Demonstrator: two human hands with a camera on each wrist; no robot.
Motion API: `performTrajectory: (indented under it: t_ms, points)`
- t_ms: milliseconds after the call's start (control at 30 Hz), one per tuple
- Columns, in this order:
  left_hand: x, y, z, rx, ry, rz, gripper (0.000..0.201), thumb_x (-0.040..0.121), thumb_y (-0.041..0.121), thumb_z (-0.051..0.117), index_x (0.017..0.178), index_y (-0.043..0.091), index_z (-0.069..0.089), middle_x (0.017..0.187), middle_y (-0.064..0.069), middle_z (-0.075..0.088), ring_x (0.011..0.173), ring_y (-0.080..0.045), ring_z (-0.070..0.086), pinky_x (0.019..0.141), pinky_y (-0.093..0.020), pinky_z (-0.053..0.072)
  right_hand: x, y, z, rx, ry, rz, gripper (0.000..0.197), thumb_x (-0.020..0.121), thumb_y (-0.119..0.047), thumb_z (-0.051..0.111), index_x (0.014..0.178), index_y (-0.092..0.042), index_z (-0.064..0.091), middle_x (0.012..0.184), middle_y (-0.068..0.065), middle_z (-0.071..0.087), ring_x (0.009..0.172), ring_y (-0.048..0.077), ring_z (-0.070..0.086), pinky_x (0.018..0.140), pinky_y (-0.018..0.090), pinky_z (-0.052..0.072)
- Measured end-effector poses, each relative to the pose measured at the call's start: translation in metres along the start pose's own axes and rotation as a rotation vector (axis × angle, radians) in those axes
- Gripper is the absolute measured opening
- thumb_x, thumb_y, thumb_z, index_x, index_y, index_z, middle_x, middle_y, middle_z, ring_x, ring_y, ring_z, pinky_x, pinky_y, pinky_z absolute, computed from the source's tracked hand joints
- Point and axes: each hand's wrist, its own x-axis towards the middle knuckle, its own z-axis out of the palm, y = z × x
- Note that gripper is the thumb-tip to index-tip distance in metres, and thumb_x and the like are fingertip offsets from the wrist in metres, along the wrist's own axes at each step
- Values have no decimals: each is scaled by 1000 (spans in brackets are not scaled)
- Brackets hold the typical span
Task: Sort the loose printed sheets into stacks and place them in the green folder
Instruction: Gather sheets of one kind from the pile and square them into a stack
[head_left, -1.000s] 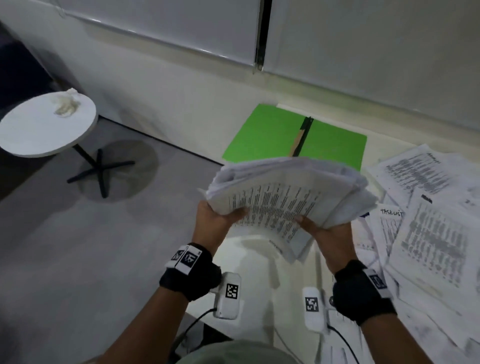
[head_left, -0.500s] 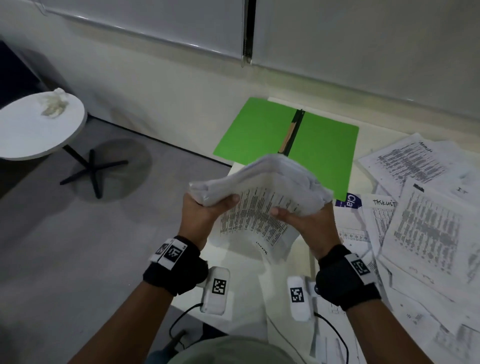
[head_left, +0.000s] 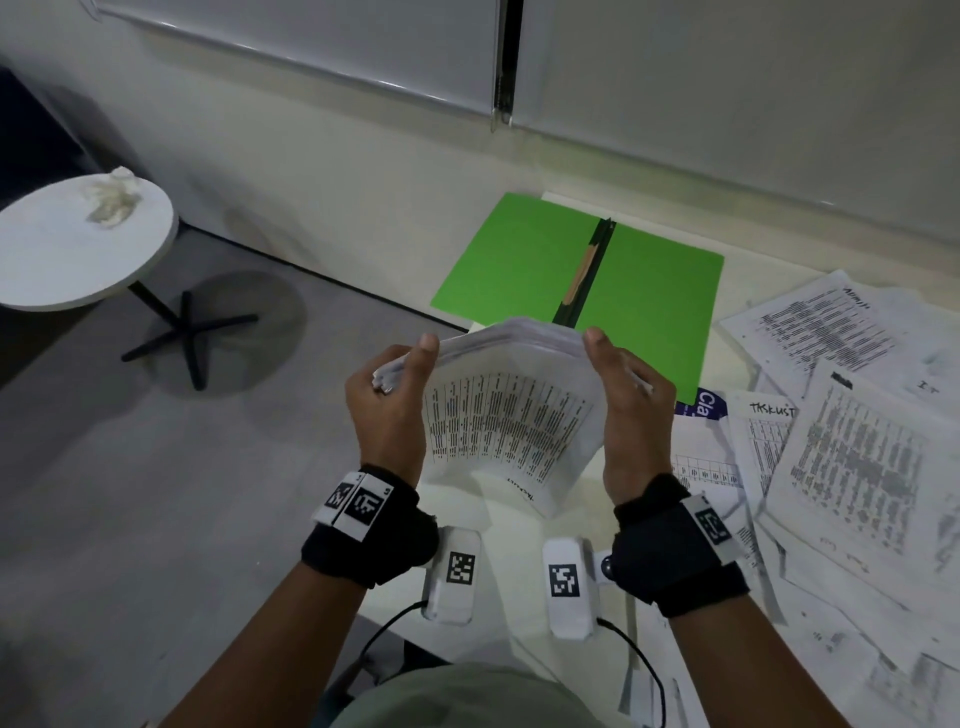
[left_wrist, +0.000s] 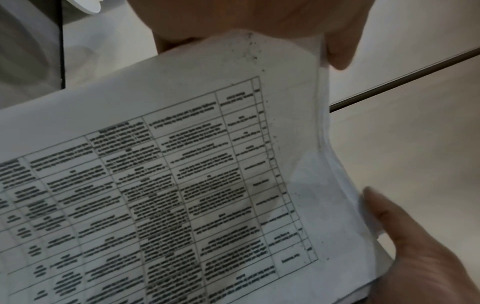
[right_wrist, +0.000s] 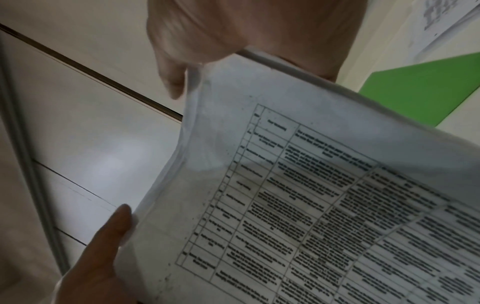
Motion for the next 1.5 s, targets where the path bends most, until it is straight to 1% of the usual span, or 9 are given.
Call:
performTrajectory:
  t_ms: [167,333,467,633,833,933,1100,1333,1500]
  points:
    - [10,-2,-1,10,7,19,31,77,27,62,48,20,53,46,11,41,50,-16,38,54,-31,31,-1,0,2,-64,8,-26,30,73,-46,65,80,-19,75,82,0,73,95,28,67,99,59,45]
    - [18,-11,-17,73,-223,37,28,70,43,73,78,17,68,70,1,65,67,-17,60,65,-28,47,-5,14,-9,-126,-119,27,61,61,-51,82,111,-19,66,109,1,73,105,18,67,97,47,52]
    - [22,-44,-31,140,-299,-224,57,53,12,90,106,11,67,98,-5,75,95,-23,71,86,-46,56,-1,37,-21,-186,-150,156,56,61,-12,89,110,-23,64,100,-6,75,93,7,71,94,48,53]
    - [24,-32,-16,103,-294,-242,42,61,-13,80,89,18,72,89,1,76,87,-18,70,77,-38,56,1,29,-21,-140,-145,83,51,68,2,81,100,-33,61,95,-11,75,92,5,70,92,47,54]
    - [20,-42,-32,116,-364,-284,46,59,4,85,100,17,71,105,-11,73,101,-30,68,83,-45,57,-5,33,-40,-186,-153,52,48,69,-5,83,108,-26,63,99,-10,75,94,7,71,86,31,58]
    - [9,-64,-40,294,-424,-342,50,61,13,83,108,12,66,111,-15,70,107,-34,65,86,-51,56,-10,60,-43,-301,-207,142,47,72,-1,81,102,-33,64,98,-14,73,92,0,69,90,39,57]
    - [14,-61,-35,217,-424,-298,30,72,11,81,93,30,73,105,-6,72,102,-26,67,88,-46,55,-6,66,-47,-255,-129,140,44,67,0,85,90,-32,64,91,-17,71,84,-5,69,78,24,56]
    - [3,-87,-46,332,-543,-378,36,76,5,77,101,31,67,111,-5,70,105,-23,66,90,-49,55,-12,85,-47,-208,-110,221,45,67,0,84,98,-28,66,104,-4,73,100,13,69,96,48,53]
    - [10,-84,-44,399,-477,-304,26,75,15,80,99,20,70,104,-8,73,99,-22,69,90,-45,55,-11,79,-50,-187,-67,171,53,64,-2,87,110,-18,65,106,-2,73,100,12,69,89,35,56]
